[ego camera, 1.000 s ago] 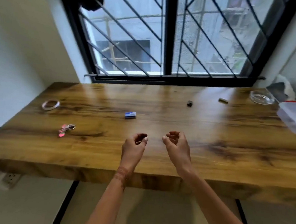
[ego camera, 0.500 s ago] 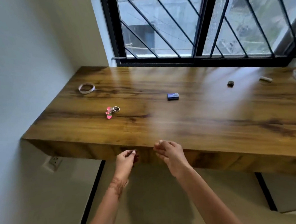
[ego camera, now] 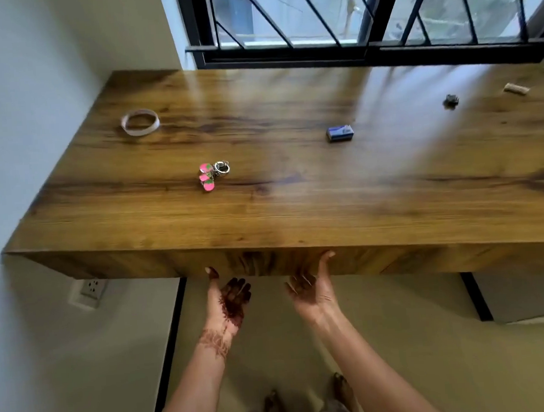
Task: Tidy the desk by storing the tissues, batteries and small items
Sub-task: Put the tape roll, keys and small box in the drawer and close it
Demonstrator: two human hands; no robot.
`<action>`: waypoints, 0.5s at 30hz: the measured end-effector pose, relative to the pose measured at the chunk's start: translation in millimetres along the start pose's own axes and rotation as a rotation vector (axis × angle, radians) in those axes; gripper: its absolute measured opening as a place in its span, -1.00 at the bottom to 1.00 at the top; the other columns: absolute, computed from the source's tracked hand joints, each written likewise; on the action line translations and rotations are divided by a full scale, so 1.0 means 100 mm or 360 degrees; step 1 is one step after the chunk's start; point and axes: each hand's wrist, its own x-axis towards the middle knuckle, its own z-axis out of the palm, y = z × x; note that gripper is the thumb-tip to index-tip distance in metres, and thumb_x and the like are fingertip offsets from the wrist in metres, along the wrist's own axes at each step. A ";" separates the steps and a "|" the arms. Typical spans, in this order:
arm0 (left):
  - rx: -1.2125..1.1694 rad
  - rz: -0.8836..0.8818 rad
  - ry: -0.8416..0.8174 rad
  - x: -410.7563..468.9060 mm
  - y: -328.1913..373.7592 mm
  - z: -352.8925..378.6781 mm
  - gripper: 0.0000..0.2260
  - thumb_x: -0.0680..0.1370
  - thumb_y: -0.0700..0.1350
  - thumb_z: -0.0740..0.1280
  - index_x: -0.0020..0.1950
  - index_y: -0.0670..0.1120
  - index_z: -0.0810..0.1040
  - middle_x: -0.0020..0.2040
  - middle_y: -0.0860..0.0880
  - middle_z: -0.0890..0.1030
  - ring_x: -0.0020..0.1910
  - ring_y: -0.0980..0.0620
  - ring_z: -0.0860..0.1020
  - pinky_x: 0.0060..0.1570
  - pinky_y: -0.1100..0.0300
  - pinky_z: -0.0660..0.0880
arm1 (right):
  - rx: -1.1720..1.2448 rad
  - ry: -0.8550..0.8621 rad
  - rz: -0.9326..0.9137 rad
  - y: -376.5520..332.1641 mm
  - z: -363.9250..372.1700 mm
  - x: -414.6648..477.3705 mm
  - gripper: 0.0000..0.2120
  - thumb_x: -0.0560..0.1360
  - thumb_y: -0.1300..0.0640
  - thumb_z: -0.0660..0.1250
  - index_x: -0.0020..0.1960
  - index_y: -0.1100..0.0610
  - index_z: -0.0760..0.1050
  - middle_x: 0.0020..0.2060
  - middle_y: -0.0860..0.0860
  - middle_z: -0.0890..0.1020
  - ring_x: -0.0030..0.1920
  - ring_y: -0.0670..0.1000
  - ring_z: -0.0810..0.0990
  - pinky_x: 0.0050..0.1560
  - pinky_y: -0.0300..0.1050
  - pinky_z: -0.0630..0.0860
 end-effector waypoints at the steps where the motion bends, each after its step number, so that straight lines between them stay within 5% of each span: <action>1: -0.0080 -0.0023 0.0004 0.04 0.03 -0.02 -0.24 0.49 0.30 0.14 0.46 -0.24 0.18 0.43 -0.22 0.30 0.41 -0.17 0.30 0.41 0.01 0.21 | 0.0043 -0.0011 -0.0017 0.04 -0.04 0.09 0.33 -0.38 -0.29 0.56 0.31 0.19 0.35 0.10 0.12 0.51 0.17 0.12 0.45 0.32 0.05 0.31; 5: -0.0223 -0.0037 -0.0066 0.21 0.12 -0.10 -0.19 0.45 0.34 0.16 0.48 -0.21 0.15 0.41 -0.17 0.32 0.42 -0.13 0.27 0.41 0.04 0.20 | 0.0144 -0.0005 -0.0058 0.09 -0.09 0.26 0.29 -0.34 -0.23 0.59 0.32 0.18 0.32 0.12 0.09 0.48 0.29 0.10 0.34 0.38 0.07 0.22; 8: -0.0197 -0.0003 -0.0133 0.29 0.16 -0.12 -0.32 0.44 0.36 0.16 0.31 -0.16 0.36 0.22 -0.12 0.42 0.18 -0.06 0.44 0.27 0.09 0.32 | 0.0215 -0.0014 -0.0081 0.07 -0.09 0.28 0.01 -0.10 -0.14 0.56 0.27 0.19 0.37 0.19 0.10 0.50 0.33 0.09 0.36 0.41 0.04 0.16; 10: -0.0226 0.0002 -0.0164 0.32 0.17 -0.14 -0.35 0.45 0.34 0.16 0.30 -0.15 0.37 0.24 -0.11 0.41 0.08 -0.03 0.46 0.31 0.08 0.26 | 0.0184 0.0008 -0.0100 0.07 -0.09 0.29 0.04 -0.07 -0.12 0.56 0.33 0.22 0.34 0.18 0.10 0.52 0.28 0.08 0.41 0.41 0.01 0.16; 13: -0.0298 -0.0026 -0.0149 0.35 0.17 -0.17 -0.23 0.44 0.32 0.22 0.44 -0.17 0.22 0.42 -0.12 0.33 0.32 -0.07 0.39 0.42 0.03 0.16 | 0.0096 0.0068 -0.0058 0.08 -0.10 0.28 -0.07 0.12 -0.13 0.42 0.39 0.24 0.25 0.33 0.12 0.42 0.34 0.08 0.37 0.45 -0.02 0.14; 15: -0.0335 -0.0052 -0.0142 0.32 0.18 -0.19 -0.03 0.24 0.32 0.44 0.46 -0.17 0.19 0.41 -0.13 0.34 0.38 -0.08 0.34 0.40 0.03 0.18 | 0.0093 0.0102 -0.0043 0.08 -0.09 0.27 0.01 0.06 -0.13 0.48 0.39 0.25 0.24 0.35 0.14 0.39 0.35 0.09 0.36 0.46 -0.02 0.14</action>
